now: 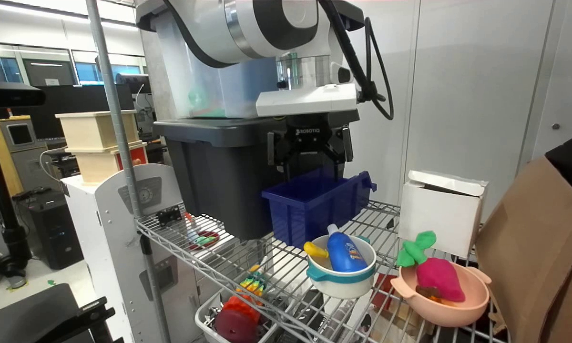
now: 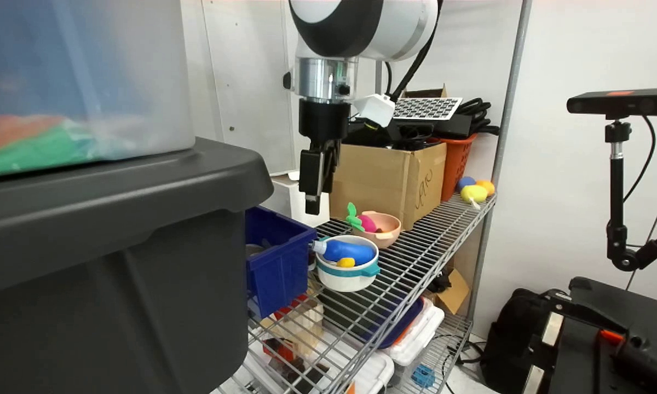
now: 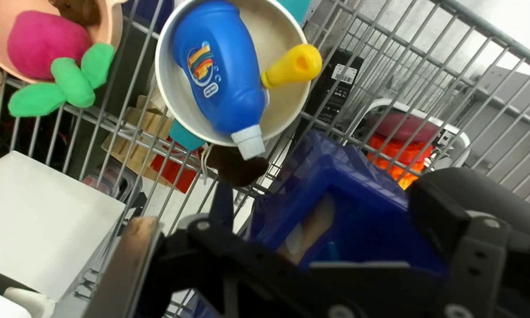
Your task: Remove the spoon from the bowl
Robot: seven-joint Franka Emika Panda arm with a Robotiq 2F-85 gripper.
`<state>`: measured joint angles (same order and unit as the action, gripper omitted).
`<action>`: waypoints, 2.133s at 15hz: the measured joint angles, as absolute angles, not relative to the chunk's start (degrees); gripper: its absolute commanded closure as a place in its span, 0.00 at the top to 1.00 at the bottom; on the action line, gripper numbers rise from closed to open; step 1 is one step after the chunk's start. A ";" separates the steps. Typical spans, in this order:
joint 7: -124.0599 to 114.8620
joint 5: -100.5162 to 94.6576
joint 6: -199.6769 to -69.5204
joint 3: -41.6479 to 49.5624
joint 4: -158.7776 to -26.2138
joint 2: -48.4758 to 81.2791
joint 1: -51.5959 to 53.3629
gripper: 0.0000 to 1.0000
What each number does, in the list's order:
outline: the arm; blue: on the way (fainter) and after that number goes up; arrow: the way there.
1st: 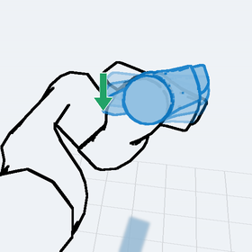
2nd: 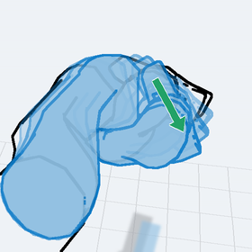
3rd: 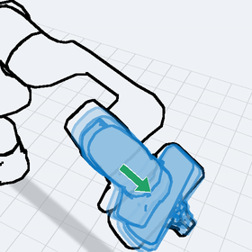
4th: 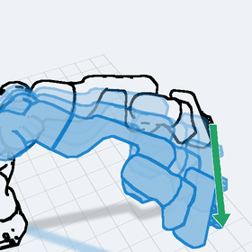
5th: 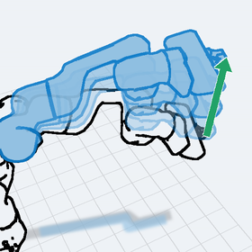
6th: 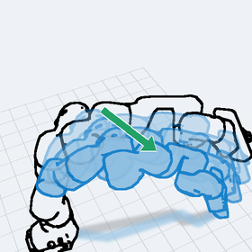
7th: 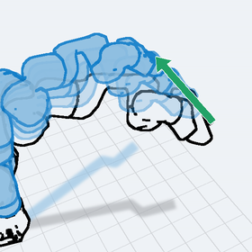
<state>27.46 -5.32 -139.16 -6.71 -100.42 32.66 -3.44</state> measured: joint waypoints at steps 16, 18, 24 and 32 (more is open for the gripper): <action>30.38 0.49 -139.13 -3.65 -127.71 8.11 -9.08 1.00; 28.99 1.72 -139.12 -3.15 -129.31 6.25 -8.88 1.00; 15.69 1.36 -144.39 -1.61 -131.56 7.83 -6.53 1.00; 10.14 1.09 -147.66 -1.09 -134.32 7.49 -4.24 1.00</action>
